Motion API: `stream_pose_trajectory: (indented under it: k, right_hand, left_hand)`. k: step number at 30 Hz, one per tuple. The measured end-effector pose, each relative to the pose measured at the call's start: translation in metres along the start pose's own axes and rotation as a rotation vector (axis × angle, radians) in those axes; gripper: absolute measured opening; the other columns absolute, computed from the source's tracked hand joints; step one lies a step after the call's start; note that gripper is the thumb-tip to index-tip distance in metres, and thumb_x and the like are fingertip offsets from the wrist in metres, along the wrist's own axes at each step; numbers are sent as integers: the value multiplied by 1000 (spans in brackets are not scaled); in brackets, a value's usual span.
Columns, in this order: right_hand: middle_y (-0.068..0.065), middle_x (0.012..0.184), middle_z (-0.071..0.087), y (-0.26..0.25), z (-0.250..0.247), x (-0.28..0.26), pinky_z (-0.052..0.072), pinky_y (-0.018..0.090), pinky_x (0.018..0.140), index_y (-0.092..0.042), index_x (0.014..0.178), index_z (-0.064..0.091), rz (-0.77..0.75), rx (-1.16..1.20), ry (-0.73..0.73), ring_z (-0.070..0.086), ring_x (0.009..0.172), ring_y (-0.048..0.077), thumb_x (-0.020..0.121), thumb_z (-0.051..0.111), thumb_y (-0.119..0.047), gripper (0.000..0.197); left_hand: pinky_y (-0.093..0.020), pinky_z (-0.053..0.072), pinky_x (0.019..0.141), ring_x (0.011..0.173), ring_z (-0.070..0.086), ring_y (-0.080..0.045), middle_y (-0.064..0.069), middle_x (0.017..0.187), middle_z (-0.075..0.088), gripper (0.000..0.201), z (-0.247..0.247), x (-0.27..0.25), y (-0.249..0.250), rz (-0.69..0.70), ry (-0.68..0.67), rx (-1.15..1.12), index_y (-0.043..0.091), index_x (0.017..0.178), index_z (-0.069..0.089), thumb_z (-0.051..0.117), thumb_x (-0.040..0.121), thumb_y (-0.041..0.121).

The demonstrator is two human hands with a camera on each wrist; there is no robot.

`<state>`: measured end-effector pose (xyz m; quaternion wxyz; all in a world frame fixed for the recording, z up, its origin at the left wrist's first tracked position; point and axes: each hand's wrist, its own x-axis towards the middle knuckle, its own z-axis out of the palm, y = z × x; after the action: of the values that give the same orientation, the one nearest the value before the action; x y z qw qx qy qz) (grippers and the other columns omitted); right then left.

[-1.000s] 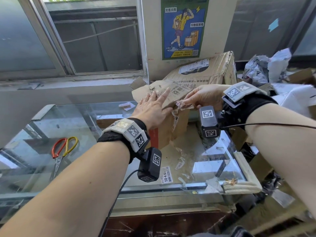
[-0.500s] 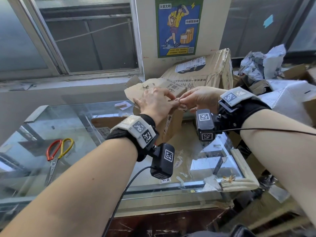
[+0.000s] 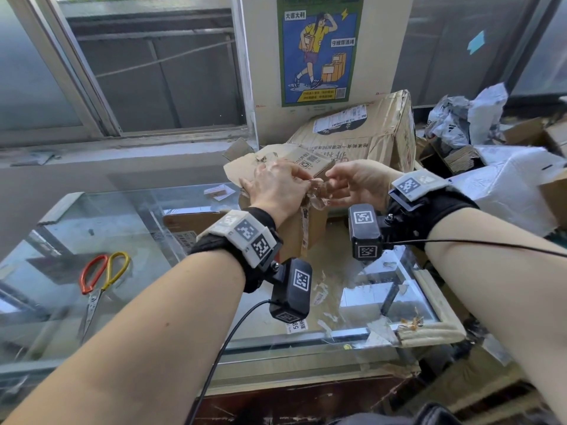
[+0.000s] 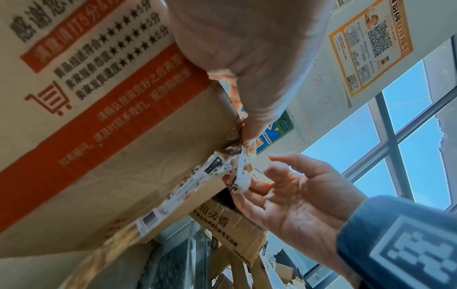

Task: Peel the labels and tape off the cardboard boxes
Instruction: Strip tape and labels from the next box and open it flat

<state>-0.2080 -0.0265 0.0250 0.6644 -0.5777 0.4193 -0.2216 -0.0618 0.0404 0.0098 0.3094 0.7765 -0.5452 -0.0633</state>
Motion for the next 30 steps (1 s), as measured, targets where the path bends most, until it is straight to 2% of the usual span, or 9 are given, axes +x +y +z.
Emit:
stream_pose_trajectory:
  k: [4, 7, 10, 13, 17, 22, 24, 26, 30]
  right_hand:
    - [16, 82, 65, 4, 1, 1, 54, 44, 85, -1, 88, 57, -5, -73, 84, 65, 78, 28, 93, 49, -2, 9]
    - [19, 96, 63, 11, 4, 5, 56, 46, 85, 3, 103, 58, 14, -656, 106, 66, 84, 28, 82, 62, 6, 21]
    - [13, 109, 61, 16, 11, 6, 55, 42, 83, -6, 107, 53, -149, -971, 166, 63, 96, 25, 76, 75, -16, 40]
    - [8, 102, 61, 14, 11, 3, 54, 36, 79, -7, 105, 52, -308, -736, 247, 61, 92, 19, 71, 81, -34, 53]
    - [13, 97, 66, 9, 8, 1, 57, 40, 82, -6, 107, 58, -340, -448, 138, 65, 89, 21, 74, 80, -17, 41]
    - [5, 69, 69, 8, 8, 3, 58, 29, 71, -3, 82, 61, -200, -29, 76, 65, 71, 16, 78, 70, 1, 11]
    - [5, 64, 69, 6, 8, 5, 58, 31, 73, -4, 76, 60, -126, 72, 69, 67, 68, 18, 76, 71, 2, 12]
    - [10, 70, 69, 2, 10, 5, 58, 35, 78, -2, 77, 61, -104, 80, 55, 67, 72, 22, 74, 71, 5, 12]
    - [17, 81, 68, -3, 8, -2, 60, 36, 73, 4, 88, 61, -102, 136, 36, 70, 73, 25, 75, 59, 22, 23]
  left_hand:
    - [-58, 17, 111, 131, 39, -21, 9, 129, 58, 14, 2, 1, -2, -7, -6, -33, 39, 92, 71, 66, 85, 49]
    - [-56, 17, 111, 131, 40, -21, 9, 128, 59, 8, 1, 2, -5, -11, 0, -60, 42, 85, 69, 67, 83, 50]
    - [-56, 20, 110, 129, 42, -20, 10, 126, 61, 9, 0, 3, -5, -2, -1, -50, 44, 82, 68, 67, 82, 53]
    - [-54, 18, 111, 130, 42, -19, 10, 128, 60, 8, -1, 4, -7, -4, -18, -65, 47, 78, 65, 68, 81, 53]
    - [-54, 19, 111, 131, 41, -19, 12, 128, 60, 14, -2, 4, -9, 22, -64, -60, 49, 73, 62, 65, 79, 61]
    - [-55, 17, 113, 135, 37, -20, 14, 136, 54, 15, -4, 6, -14, 82, -113, -95, 47, 85, 67, 55, 91, 51]
    - [-58, 14, 112, 136, 36, -22, 15, 138, 52, 37, -3, 6, -14, 76, -153, -123, 45, 92, 72, 40, 90, 63]
    - [-60, 16, 109, 132, 40, -24, 15, 131, 56, 46, -5, 4, -13, 66, -170, -112, 52, 73, 67, 31, 77, 81]
    - [-53, 20, 113, 134, 38, -18, 15, 132, 57, 20, -3, 5, -14, 46, -70, -102, 43, 81, 65, 56, 86, 60]
